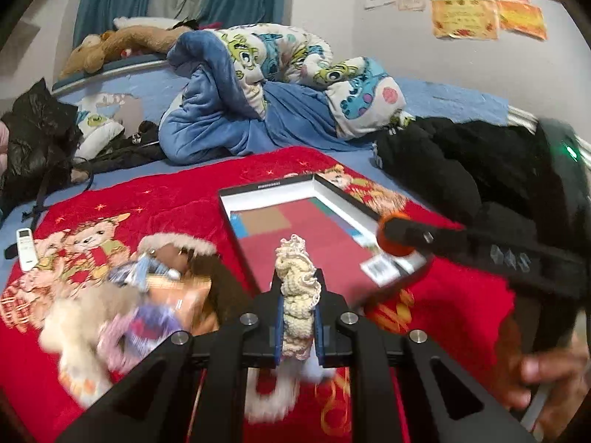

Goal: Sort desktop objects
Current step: 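Lift and carry the orange and bracelet in both tools over the black box, then lower both items onto the red paper in the box and open both tools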

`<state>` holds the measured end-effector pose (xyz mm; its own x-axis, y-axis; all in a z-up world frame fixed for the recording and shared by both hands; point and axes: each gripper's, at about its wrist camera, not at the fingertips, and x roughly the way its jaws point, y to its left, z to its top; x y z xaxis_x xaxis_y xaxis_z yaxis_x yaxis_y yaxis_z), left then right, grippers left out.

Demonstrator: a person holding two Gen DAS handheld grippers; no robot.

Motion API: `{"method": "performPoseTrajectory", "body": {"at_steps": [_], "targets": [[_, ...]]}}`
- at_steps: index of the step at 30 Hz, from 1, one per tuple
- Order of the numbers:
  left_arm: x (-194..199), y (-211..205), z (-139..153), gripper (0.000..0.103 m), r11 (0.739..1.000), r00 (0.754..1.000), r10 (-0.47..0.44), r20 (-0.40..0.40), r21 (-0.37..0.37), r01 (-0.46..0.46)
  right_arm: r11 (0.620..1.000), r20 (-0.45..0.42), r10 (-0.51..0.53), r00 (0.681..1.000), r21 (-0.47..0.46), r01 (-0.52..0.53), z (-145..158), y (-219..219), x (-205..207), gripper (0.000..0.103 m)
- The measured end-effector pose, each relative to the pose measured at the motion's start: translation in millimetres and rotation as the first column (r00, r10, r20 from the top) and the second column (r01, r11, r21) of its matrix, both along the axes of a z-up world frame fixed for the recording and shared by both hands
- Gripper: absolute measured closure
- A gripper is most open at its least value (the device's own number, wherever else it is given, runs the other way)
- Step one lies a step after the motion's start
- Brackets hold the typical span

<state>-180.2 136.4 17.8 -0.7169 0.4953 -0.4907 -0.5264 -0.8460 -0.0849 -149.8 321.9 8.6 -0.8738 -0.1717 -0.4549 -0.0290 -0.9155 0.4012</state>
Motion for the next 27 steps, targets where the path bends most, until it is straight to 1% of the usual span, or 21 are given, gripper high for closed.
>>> {"method": "performPoseTrajectory", "body": {"at_steps": [4, 7, 8, 11, 14, 15, 16, 17, 18, 20, 23, 27], "targets": [[-42, 17, 1, 0.09, 1.0, 0.999, 0.011, 0.046, 0.025, -0.012, 0.999, 0.004, -0.013, 1.0, 0.037, 0.013, 3, 16, -28, 0.066], [-68, 36, 0, 0.09, 1.0, 0.999, 0.003, 0.05, 0.005, -0.003, 0.997, 0.016, -0.018, 1.0, 0.069, 0.017, 1, 26, -49, 0.066], [-76, 44, -2, 0.09, 1.0, 0.999, -0.005, 0.05, -0.002, 0.005, 0.996, 0.016, -0.019, 1.0, 0.092, 0.018, -1, 29, -59, 0.066], [-93, 59, -15, 0.09, 1.0, 0.997, -0.02, 0.073, -0.003, 0.02, 0.991, 0.026, -0.022, 0.999, 0.133, 0.018, -10, 33, -76, 0.066], [-101, 65, -31, 0.09, 0.999, 0.994, -0.037, 0.101, -0.004, 0.038, 0.989, 0.034, -0.005, 0.999, 0.148, 0.0, -32, 31, -87, 0.066], [-101, 67, -34, 0.09, 0.999, 0.995, -0.035, 0.098, -0.015, 0.036, 0.988, 0.038, 0.002, 0.999, 0.155, -0.008, -39, 29, -88, 0.066], [-100, 68, -36, 0.09, 0.999, 0.996, -0.029, 0.087, -0.026, 0.032, 0.983, 0.067, 0.01, 0.998, 0.181, -0.022, -49, 24, -92, 0.066], [-101, 70, -37, 0.09, 0.999, 0.997, -0.026, 0.077, -0.035, 0.029, 0.981, 0.083, 0.011, 0.996, 0.194, -0.027, -51, 22, -94, 0.066], [-102, 70, -38, 0.09, 0.999, 0.996, -0.026, 0.081, -0.031, 0.028, 0.978, 0.078, 0.014, 0.997, 0.206, -0.029, -49, 19, -94, 0.066], [-104, 68, -40, 0.09, 0.999, 0.994, -0.035, 0.105, 0.0, 0.035, 0.969, 0.026, 0.015, 1.0, 0.244, -0.021, -45, 13, -84, 0.066], [-100, 68, -47, 0.09, 0.999, 0.996, -0.022, 0.088, -0.03, 0.025, 0.957, 0.008, 0.001, 1.0, 0.289, -0.003, -45, 6, -78, 0.066], [-99, 71, -55, 0.09, 0.999, 0.995, -0.023, 0.093, -0.042, 0.027, 0.958, 0.024, -0.009, 1.0, 0.287, 0.001, -48, 8, -81, 0.066]]}}
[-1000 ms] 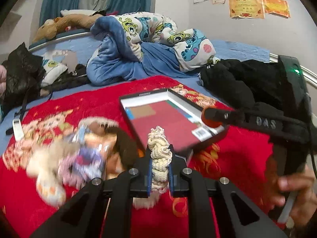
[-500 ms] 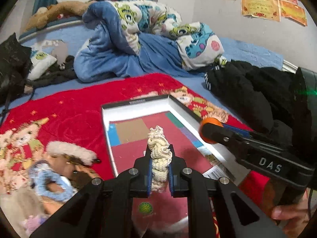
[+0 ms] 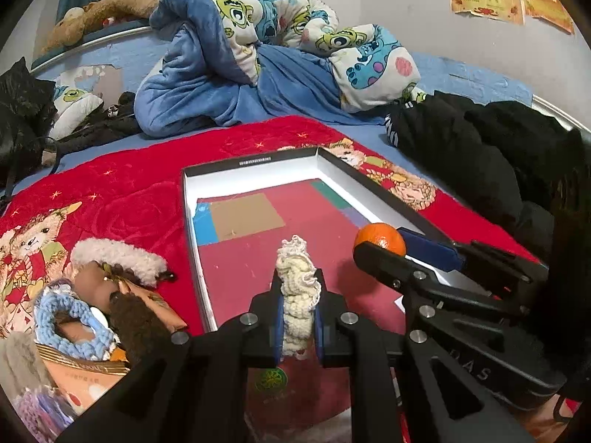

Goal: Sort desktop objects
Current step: 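Lower both items onto the red paper in the box and open both tools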

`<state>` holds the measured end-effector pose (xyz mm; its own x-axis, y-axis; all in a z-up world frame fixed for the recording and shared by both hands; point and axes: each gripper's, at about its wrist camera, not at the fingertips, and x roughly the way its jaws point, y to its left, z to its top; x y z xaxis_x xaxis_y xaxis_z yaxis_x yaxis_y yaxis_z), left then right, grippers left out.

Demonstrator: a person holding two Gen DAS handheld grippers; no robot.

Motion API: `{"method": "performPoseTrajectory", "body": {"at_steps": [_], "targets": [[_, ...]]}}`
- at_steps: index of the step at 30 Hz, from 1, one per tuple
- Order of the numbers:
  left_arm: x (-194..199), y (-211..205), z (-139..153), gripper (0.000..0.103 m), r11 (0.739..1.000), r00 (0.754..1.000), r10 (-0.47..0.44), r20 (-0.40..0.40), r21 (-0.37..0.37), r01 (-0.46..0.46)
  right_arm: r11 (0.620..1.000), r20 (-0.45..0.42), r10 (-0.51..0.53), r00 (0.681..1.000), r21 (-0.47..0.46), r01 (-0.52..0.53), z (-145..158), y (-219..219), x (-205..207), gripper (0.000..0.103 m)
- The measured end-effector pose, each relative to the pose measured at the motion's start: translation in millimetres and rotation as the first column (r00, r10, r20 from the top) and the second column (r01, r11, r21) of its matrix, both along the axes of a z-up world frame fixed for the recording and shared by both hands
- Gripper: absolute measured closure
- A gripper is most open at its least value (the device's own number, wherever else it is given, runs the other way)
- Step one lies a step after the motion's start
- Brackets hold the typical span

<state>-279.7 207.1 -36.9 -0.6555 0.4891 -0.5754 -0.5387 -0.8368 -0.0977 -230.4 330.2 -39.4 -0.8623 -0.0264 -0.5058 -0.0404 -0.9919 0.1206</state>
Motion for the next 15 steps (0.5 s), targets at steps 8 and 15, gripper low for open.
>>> {"method": "performPoseTrajectory", "body": {"at_steps": [8, 15], "targets": [[7.2, 0.3, -2.5, 0.09, 1.0, 1.0, -0.002, -0.026, -0.01, 0.002, 1.0, -0.011, -0.008, 1.0, 0.006, 0.008, 0.4, -0.2, 3.1, 0.065], [7.1, -0.5, -1.9, 0.09, 1.0, 1.0, -0.002, -0.03, -0.01, 0.002, 1.0, -0.018, -0.01, 1.0, 0.013, 0.01, 2.1, -1.9, 4.0, 0.065]]}}
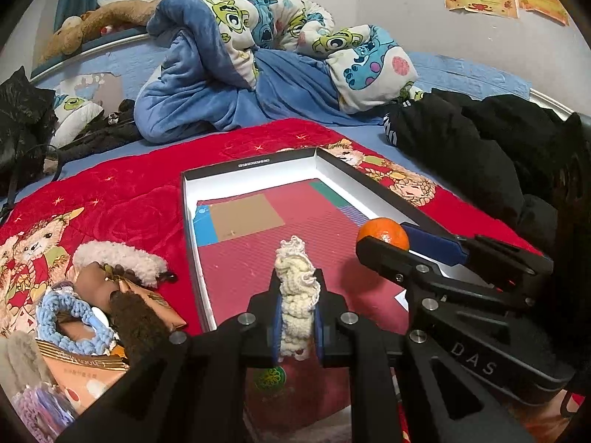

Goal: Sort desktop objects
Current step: 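Lower both items onto the red paper in the box and open both tools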

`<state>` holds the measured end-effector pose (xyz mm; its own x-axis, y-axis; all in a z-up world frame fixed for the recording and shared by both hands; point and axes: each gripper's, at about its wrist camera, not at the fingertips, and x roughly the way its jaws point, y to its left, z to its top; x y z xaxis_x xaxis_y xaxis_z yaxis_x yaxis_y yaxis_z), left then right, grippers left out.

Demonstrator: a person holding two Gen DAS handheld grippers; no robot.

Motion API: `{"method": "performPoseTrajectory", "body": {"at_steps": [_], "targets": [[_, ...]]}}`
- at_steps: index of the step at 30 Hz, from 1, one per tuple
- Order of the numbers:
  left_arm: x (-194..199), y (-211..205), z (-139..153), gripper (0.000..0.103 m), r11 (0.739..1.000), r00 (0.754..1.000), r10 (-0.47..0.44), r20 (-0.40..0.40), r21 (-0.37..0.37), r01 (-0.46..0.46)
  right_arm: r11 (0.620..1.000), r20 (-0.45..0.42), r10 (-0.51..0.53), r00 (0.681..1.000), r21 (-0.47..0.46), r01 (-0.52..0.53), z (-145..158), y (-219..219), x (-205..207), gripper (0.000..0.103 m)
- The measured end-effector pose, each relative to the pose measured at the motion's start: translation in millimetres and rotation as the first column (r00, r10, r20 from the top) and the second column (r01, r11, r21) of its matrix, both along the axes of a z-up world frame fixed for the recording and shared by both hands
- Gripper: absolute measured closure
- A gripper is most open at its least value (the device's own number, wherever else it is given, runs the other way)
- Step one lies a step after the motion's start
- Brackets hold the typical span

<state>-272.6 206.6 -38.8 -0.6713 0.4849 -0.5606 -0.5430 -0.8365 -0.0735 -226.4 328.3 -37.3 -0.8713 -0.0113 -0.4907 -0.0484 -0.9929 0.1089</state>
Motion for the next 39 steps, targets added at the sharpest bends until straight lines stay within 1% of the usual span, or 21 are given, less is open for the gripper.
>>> {"method": "performPoseTrajectory", "body": {"at_steps": [11, 15, 16, 17, 18, 19, 20, 21, 22, 23, 24, 25, 28, 29, 31, 32, 34, 35, 36, 37, 39], "targets": [[2, 0, 2, 0.09, 1.0, 1.0, -0.004, -0.016, 0.0, 0.004, 1.0, -0.019, 0.002, 1.0, -0.002, -0.002, 2, 0, 3, 0.064], [2, -2, 2, 0.083, 1.0, 1.0, 0.009, -0.014, 0.0, -0.009, 1.0, -0.033, 0.0, 0.999, -0.017, 0.0, 3, 3, 5, 0.063], [2, -3, 2, 0.076, 1.0, 1.0, 0.018, -0.011, 0.0, -0.018, 1.0, -0.036, -0.01, 0.999, -0.021, 0.009, 3, 5, 6, 0.061], [0, -5, 2, 0.066, 0.999, 0.999, 0.04, -0.006, 0.0, -0.04, 0.999, -0.038, -0.02, 0.999, -0.026, 0.019, 3, 6, 6, 0.059], [-2, -9, 2, 0.06, 0.998, 0.998, 0.062, -0.001, 0.008, -0.062, 0.999, -0.04, -0.029, 0.999, -0.036, 0.028, 3, 9, 7, 0.055], [-4, -13, 2, 0.05, 0.997, 0.997, 0.078, 0.009, 0.024, -0.078, 0.997, -0.045, -0.048, 0.998, -0.059, 0.046, 3, 15, 8, 0.046], [-6, -17, 2, 0.041, 0.995, 0.996, 0.083, 0.021, 0.046, -0.084, 0.995, -0.052, -0.059, 0.997, -0.08, 0.055, 3, 19, 10, 0.042], [-6, -23, 3, 0.036, 0.993, 0.996, 0.085, 0.038, 0.079, -0.087, 0.991, -0.064, -0.08, 0.995, -0.11, 0.072, 3, 25, 13, 0.03], [-6, -28, 3, 0.025, 0.99, 0.995, 0.087, 0.049, 0.105, -0.092, 0.986, -0.074, -0.105, 0.992, -0.134, 0.094, 4, 31, 17, 0.014], [-3, -35, 3, 0.013, 0.985, 0.995, 0.09, 0.044, 0.146, -0.096, 0.981, -0.084, -0.125, 0.989, -0.156, 0.111, 3, 36, 20, 0.005], [-2, -38, 5, 0.007, 0.982, 0.995, 0.093, 0.033, 0.163, -0.097, 0.976, -0.101, -0.136, 0.986, -0.185, 0.116, 3, 41, 24, 0.0], [-1, -39, 7, 0.0, 0.982, 0.995, 0.095, 0.027, 0.162, -0.098, 0.966, -0.12, -0.133, 0.984, -0.237, 0.101, 3, 48, 28, 0.0], [3, -31, 7, 0.0, 0.988, 0.994, 0.106, -0.005, 0.11, -0.105, 0.954, -0.115, -0.147, 0.982, -0.278, 0.111, 1, 55, 29, 0.0], [4, -26, 4, 0.0, 0.992, 0.994, 0.105, -0.006, 0.068, -0.104, 0.953, -0.109, -0.143, 0.984, -0.284, 0.108, 1, 55, 28, 0.0], [7, -18, 3, 0.0, 0.995, 0.995, 0.097, -0.018, 0.009, -0.096, 0.955, -0.096, -0.136, 0.986, -0.276, 0.105, 1, 52, 26, 0.0], [13, -13, 2, 0.0, 0.995, 0.995, 0.094, -0.042, -0.023, -0.095, 0.957, -0.091, -0.133, 0.987, -0.27, 0.104, 1, 50, 27, 0.0], [20, -12, 1, 0.0, 0.993, 0.993, 0.096, -0.073, -0.054, -0.1, 0.963, -0.086, -0.138, 0.987, -0.243, 0.113, 1, 44, 30, 0.0], [26, -11, 3, 0.0, 0.994, 0.992, 0.087, -0.094, -0.061, -0.093, 0.968, -0.093, -0.141, 0.986, -0.223, 0.117, 1, 40, 34, 0.0], [30, -12, 4, 0.0, 0.996, 0.992, 0.071, -0.108, -0.05, -0.077, 0.97, -0.109, -0.142, 0.984, -0.214, 0.116, 2, 38, 36, 0.0], [31, -12, 6, 0.0, 0.998, 0.992, 0.047, -0.115, -0.034, -0.051, 0.973, -0.129, -0.125, 0.984, -0.21, 0.096, 3, 36, 38, 0.0], [31, -11, 6, 0.0, 0.999, 0.993, 0.034, -0.11, -0.031, -0.038, 0.974, -0.136, -0.106, 0.985, -0.212, 0.076, 3, 36, 38, 0.0]]}}
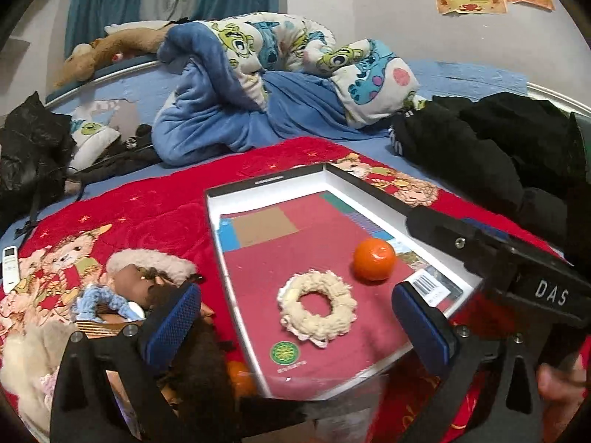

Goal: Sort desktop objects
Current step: 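Move both open tools back from the box to the item pile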

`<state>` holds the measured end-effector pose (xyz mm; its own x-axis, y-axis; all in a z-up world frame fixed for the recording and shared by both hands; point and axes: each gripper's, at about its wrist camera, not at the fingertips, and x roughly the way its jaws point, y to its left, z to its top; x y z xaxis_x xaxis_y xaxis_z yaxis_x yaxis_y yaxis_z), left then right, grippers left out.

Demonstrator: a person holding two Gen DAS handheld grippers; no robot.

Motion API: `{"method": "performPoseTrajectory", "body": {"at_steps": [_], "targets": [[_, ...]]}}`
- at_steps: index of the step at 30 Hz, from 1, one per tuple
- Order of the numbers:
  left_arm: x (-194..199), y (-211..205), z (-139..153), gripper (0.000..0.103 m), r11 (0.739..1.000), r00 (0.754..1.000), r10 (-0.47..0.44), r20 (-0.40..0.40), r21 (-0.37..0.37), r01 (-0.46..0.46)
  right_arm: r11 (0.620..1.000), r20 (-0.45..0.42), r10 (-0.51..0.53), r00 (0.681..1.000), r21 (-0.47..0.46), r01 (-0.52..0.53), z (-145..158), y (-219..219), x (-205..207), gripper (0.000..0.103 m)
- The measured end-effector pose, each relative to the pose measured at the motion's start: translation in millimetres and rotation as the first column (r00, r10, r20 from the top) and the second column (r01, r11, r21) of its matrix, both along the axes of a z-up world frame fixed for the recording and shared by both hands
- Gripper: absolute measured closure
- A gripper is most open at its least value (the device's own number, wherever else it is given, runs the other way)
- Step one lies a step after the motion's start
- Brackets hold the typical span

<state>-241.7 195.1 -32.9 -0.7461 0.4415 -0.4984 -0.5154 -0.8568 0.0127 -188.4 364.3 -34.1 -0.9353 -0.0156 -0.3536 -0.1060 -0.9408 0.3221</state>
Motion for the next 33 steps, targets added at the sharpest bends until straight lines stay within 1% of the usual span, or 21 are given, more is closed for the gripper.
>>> {"method": "performPoseTrajectory", "body": {"at_steps": [4, 7, 9, 11, 15, 19, 22, 25, 27, 31, 33], "targets": [[2, 1, -1, 0.0, 1.0, 1.0, 0.013, -0.005, -0.015, -0.013, 1.0, 0.012, 0.022, 1.0, 0.008, -0.022, -1, -3, -3, 0.0], [7, -4, 4, 0.0, 1.0, 0.999, 0.017, -0.029, 0.016, -0.016, 0.999, 0.007, 0.028, 1.0, 0.036, -0.029, 1, -9, -1, 0.0], [8, -7, 5, 0.0, 0.999, 0.999, 0.017, -0.032, 0.035, -0.016, 0.998, 0.021, 0.028, 0.999, 0.053, -0.029, 1, -13, -1, 0.0], [10, -5, 5, 0.0, 1.0, 0.999, 0.018, -0.034, 0.021, -0.017, 0.998, 0.041, 0.01, 0.999, 0.062, -0.012, 0, -14, 2, 0.0], [20, -1, 6, 0.0, 1.0, 0.998, 0.017, -0.067, -0.004, -0.018, 0.998, 0.04, -0.008, 0.999, 0.068, 0.005, 0, -16, 10, 0.0], [28, -4, 4, 0.0, 1.0, 0.999, 0.018, -0.051, -0.024, -0.02, 0.993, 0.055, -0.015, 0.998, 0.118, 0.009, 2, -29, 17, 0.0], [41, -12, 6, 0.0, 0.998, 0.997, 0.043, -0.061, -0.037, -0.046, 0.989, 0.06, -0.014, 0.998, 0.15, 0.005, 6, -42, 25, 0.0], [53, -26, 10, 0.0, 0.998, 0.997, 0.056, -0.058, -0.025, -0.057, 0.988, 0.044, 0.031, 0.999, 0.148, -0.037, 13, -60, 37, 0.0], [63, -42, 13, 0.0, 0.996, 0.995, 0.082, -0.055, -0.016, -0.083, 0.988, 0.032, 0.061, 0.998, 0.138, -0.065, 18, -68, 42, 0.0], [81, -80, 14, 0.0, 0.987, 0.985, 0.159, -0.067, -0.023, -0.161, 0.982, 0.053, 0.118, 0.992, 0.141, -0.124, 27, -94, 46, 0.0], [89, -107, 12, 0.0, 0.981, 0.979, 0.191, -0.069, -0.026, -0.193, 0.98, 0.044, 0.137, 0.99, 0.14, -0.142, 33, -105, 49, 0.0]]}}
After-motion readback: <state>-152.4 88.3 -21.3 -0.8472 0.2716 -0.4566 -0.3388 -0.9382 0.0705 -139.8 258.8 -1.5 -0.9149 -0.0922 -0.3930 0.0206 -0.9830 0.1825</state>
